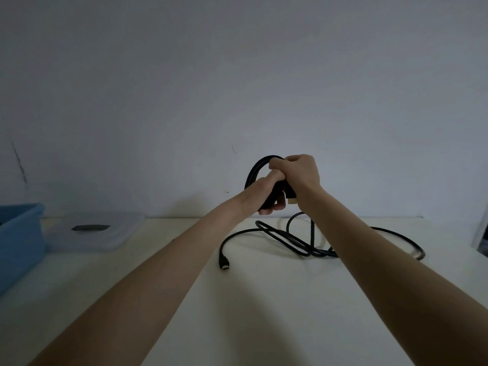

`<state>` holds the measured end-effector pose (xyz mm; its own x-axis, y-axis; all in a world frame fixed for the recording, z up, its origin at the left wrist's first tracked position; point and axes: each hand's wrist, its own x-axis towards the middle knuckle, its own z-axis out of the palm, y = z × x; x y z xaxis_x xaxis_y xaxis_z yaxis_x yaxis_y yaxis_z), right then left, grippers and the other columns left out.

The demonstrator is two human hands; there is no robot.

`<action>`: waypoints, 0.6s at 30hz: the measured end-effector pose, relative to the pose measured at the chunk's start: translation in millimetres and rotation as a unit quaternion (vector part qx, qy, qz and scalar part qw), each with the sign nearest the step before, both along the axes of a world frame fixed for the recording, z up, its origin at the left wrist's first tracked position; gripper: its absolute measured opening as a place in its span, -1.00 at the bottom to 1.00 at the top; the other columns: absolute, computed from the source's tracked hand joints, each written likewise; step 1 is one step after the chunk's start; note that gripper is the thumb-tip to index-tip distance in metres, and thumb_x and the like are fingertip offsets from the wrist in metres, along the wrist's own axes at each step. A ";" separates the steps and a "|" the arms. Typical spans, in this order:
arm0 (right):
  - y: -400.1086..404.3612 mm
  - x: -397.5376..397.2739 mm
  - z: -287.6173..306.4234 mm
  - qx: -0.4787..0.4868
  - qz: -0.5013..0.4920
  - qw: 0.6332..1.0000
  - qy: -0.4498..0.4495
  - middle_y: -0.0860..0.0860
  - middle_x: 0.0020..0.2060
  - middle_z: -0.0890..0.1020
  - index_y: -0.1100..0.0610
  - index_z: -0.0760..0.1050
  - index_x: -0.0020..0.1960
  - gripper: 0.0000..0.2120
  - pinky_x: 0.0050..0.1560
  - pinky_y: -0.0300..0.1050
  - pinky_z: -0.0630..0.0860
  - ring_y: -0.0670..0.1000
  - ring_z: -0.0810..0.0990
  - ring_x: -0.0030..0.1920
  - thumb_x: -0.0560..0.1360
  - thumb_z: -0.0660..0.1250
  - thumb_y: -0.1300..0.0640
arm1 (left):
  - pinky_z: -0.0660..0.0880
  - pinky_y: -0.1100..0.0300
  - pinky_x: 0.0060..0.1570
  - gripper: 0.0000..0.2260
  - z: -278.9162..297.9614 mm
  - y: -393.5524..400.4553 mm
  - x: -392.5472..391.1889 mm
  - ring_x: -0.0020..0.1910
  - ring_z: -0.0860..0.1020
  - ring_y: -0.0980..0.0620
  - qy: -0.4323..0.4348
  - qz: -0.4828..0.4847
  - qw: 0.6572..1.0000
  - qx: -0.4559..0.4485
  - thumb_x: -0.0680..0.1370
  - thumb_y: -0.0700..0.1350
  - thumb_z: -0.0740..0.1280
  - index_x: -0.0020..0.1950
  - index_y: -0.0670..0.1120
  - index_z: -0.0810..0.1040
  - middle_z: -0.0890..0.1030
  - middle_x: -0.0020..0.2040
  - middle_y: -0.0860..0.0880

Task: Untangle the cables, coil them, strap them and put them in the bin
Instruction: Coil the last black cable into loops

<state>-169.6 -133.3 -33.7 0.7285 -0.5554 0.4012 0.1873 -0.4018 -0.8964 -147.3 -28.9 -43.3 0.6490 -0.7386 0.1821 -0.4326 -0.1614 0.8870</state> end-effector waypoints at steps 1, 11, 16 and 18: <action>0.2 -0.6 0.6 0.015 0.017 1.000 0.000 -0.01 -0.59 0.40 0.12 0.37 -0.51 -0.72 -0.39 -0.17 0.41 0.03 0.43 -0.48 0.31 0.38 0.16 | 0.16 0.30 -0.54 -0.64 1.1 0.3 -1.3 -0.41 0.26 0.02 0.002 0.000 1.000 0.001 0.60 0.02 0.00 -0.22 -0.12 0.44 0.42 -0.32 -0.15; -7.7 -6.0 11.3 -0.004 0.169 0.981 0.097 0.01 -0.51 0.35 0.15 0.39 -0.36 -0.68 -0.55 -0.31 0.22 -0.07 0.27 -0.53 0.54 0.20 0.07 | 0.07 0.32 -0.55 -0.64 6.0 8.5 8.6 -0.60 0.16 0.16 0.017 -0.031 0.998 0.049 0.62 0.07 0.09 -0.17 -0.12 0.53 0.36 -0.56 0.10; -12.6 -14.6 15.8 -0.017 0.247 0.963 0.108 0.03 -0.51 0.44 0.28 0.49 -0.14 -0.72 -0.50 -0.29 0.30 -0.05 0.39 -0.54 0.59 0.18 0.09 | 0.08 0.31 -0.61 -0.53 8.1 14.5 18.5 -0.58 0.15 0.10 0.044 -0.067 0.997 0.001 0.62 0.18 0.00 -0.11 -0.14 0.50 0.42 -0.45 -0.01; -14.1 -15.5 13.8 -0.010 0.272 0.955 0.118 0.07 -0.42 0.52 0.30 0.51 -0.09 -0.72 -0.44 -0.27 0.40 -0.04 0.46 -0.49 0.59 0.20 0.09 | 0.07 0.27 -0.57 -0.42 5.7 15.9 19.9 -0.57 0.11 0.08 0.005 -0.052 0.998 0.036 0.53 0.33 0.01 -0.16 -0.13 0.54 0.33 -0.47 -0.01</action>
